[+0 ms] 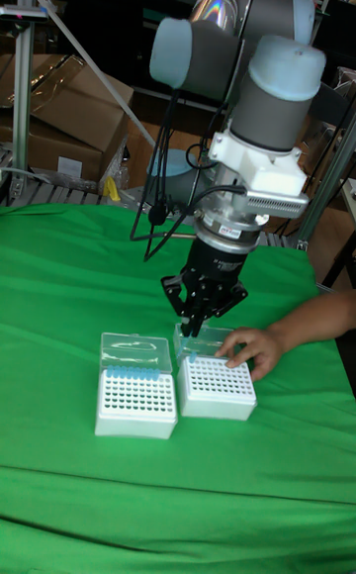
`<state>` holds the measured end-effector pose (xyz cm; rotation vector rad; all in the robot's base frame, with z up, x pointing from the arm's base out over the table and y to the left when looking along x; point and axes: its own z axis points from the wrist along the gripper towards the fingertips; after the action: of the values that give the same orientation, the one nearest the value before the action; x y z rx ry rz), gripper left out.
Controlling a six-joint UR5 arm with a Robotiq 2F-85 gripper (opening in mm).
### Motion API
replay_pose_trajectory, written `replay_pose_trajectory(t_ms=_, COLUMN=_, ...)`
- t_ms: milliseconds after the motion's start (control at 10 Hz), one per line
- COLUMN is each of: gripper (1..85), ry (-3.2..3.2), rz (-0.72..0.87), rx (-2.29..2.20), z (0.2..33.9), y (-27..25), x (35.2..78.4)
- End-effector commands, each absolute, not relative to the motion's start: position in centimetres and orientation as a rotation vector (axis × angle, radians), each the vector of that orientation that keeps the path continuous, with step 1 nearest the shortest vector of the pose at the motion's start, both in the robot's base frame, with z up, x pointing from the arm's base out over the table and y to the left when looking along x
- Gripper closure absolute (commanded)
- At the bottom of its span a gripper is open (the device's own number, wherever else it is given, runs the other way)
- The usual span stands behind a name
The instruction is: Insert a medium pipette tip into the holder for medium pipette tips
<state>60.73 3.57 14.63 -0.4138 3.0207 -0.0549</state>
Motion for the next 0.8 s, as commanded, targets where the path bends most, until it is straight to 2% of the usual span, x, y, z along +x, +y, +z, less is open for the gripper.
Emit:
replay_pose_trajectory(t_ms=0, gripper=83.7, ry=2.992, rz=-0.044, rx=-0.431, z=13.2, y=3.0, x=62.0)
replay_pose_trajectory(t_ms=700, gripper=83.7, ry=2.976, rz=-0.030, rx=-0.421, z=11.7, y=3.0, x=61.7)
